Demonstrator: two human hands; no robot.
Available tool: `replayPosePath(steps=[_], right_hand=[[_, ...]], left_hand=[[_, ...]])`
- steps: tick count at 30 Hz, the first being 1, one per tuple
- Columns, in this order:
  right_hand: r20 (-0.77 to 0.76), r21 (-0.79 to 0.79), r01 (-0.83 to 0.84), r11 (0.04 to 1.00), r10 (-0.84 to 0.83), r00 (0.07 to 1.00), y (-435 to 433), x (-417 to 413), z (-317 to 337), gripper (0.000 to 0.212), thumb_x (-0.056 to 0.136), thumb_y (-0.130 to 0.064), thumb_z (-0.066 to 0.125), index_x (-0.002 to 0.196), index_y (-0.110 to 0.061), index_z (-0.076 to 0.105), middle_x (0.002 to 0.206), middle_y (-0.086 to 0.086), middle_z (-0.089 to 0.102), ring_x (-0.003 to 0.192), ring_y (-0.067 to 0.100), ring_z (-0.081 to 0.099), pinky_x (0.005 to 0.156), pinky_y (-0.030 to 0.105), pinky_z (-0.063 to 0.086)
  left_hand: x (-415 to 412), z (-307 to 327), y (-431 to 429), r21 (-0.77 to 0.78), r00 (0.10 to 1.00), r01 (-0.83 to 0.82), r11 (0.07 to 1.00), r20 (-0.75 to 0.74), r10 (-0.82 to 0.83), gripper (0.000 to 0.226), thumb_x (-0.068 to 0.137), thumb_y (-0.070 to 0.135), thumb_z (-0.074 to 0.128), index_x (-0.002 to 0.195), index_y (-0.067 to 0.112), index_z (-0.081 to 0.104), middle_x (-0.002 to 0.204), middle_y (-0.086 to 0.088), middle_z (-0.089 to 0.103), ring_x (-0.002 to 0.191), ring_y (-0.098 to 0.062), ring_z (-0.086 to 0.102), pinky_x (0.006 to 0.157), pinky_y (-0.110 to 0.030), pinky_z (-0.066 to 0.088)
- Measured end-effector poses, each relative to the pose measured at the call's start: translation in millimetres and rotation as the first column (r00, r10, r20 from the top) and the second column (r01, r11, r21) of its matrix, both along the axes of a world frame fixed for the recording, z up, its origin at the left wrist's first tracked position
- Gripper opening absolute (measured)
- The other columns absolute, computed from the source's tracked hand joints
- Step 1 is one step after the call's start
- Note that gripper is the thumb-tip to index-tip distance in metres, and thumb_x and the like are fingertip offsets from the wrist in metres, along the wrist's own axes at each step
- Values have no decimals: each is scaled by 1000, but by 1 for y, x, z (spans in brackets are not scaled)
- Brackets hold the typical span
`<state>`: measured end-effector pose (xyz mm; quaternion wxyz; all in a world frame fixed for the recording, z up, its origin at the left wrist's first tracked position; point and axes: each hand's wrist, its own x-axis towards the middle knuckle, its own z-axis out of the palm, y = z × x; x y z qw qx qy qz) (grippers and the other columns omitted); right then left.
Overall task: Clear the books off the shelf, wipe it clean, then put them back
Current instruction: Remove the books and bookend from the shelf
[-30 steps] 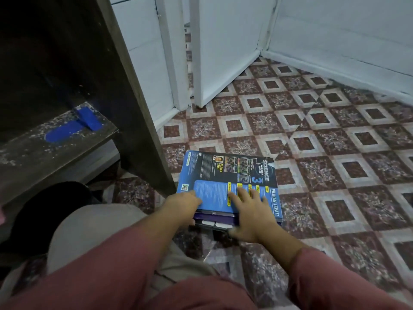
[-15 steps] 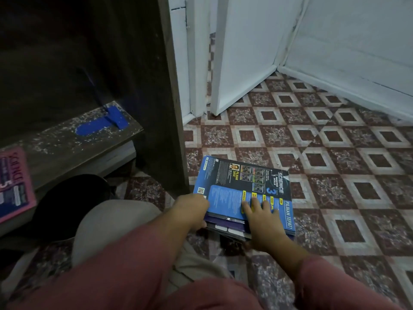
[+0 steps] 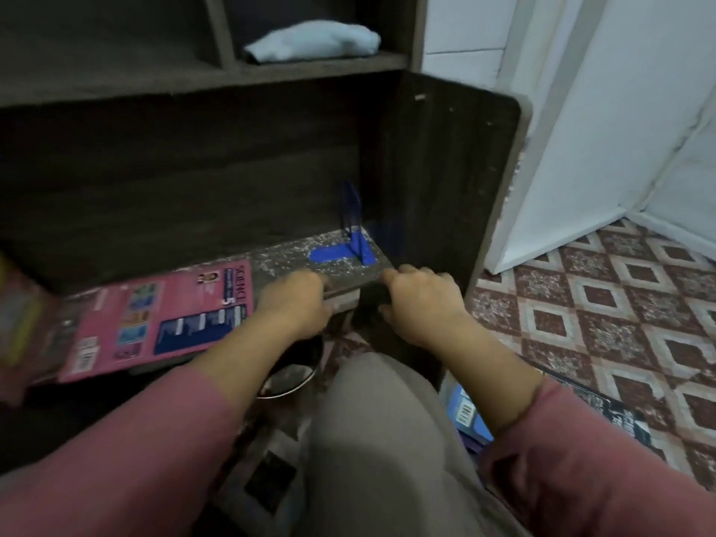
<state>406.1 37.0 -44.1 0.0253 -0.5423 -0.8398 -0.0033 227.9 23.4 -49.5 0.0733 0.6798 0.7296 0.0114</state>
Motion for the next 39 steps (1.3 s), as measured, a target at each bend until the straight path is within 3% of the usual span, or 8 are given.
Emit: replayPosePath(steps=[7, 16, 21, 26, 29, 33, 36, 39], right_hand=[[-34, 35, -207, 978, 208, 978, 11, -127, 25, 36, 91, -28, 56, 128, -23, 55, 125, 8, 61, 114, 30, 58, 89, 39, 46], [15, -172, -301, 938, 308, 951, 28, -222, -39, 41, 89, -35, 60, 128, -21, 54, 126, 9, 57, 113, 31, 59, 89, 38, 48], [96, -293, -285, 913, 325, 941, 40, -243, -93, 76, 74, -45, 76, 137, -23, 40, 134, 9, 41, 119, 33, 50, 95, 43, 47], [201, -250, -333, 909, 386, 901, 46, -259, -127, 78, 90, -30, 63, 150, -32, 13, 157, 14, 10, 133, 41, 31, 102, 50, 40], [210, -232, -314, 921, 363, 908, 49, -259, -135, 71, 97, -23, 51, 152, -32, 7, 159, 15, 3, 136, 42, 23, 103, 49, 39], [93, -227, -329, 917, 357, 929, 49, -261, -126, 60, 100, -15, 39, 153, -29, 14, 155, 11, 20, 131, 38, 29, 101, 48, 41], [-95, -27, -353, 935, 349, 932, 44, -261, -105, 56, 99, -7, 34, 151, -26, 25, 153, 5, 27, 127, 32, 30, 99, 43, 42], [-271, 202, -376, 904, 420, 866, 38, -266, -85, 53, 95, -7, 47, 145, -21, 39, 152, 4, 33, 126, 29, 32, 95, 44, 49]], left_hand=[[-119, 9, -43, 106, 970, -241, 965, 67, 235, 39, 89, 42, 62, 125, 27, 60, 128, -5, 60, 116, -28, 57, 92, -36, 49], [-213, -54, -86, -1, 897, -430, 903, 114, 427, 51, 85, 41, 66, 132, 24, 53, 134, -5, 50, 122, -24, 50, 101, -37, 44], [-238, -69, -76, -18, 866, -489, 872, 112, 488, 63, 86, 42, 65, 141, 19, 44, 137, -6, 43, 125, -26, 45, 105, -40, 41], [-238, -74, -63, -43, 867, -482, 875, 122, 484, 67, 86, 43, 67, 143, 23, 39, 145, -4, 37, 133, -25, 37, 108, -41, 37], [-238, -70, -59, 15, 844, -534, 846, 81, 531, 69, 87, 46, 65, 145, 22, 37, 147, -5, 35, 135, -27, 34, 108, -42, 36], [-244, -60, -60, 170, 783, -622, 765, 97, 615, 64, 87, 46, 63, 142, 21, 41, 147, -7, 36, 134, -28, 34, 107, -42, 36], [-251, -59, -64, 209, 770, -639, 741, 170, 616, 63, 85, 43, 66, 140, 21, 45, 142, -7, 41, 129, -28, 39, 106, -41, 38], [-250, -64, -66, 156, 833, -542, 826, 229, 503, 70, 79, 40, 73, 141, 24, 44, 139, -2, 45, 127, -24, 46, 104, -34, 41]])
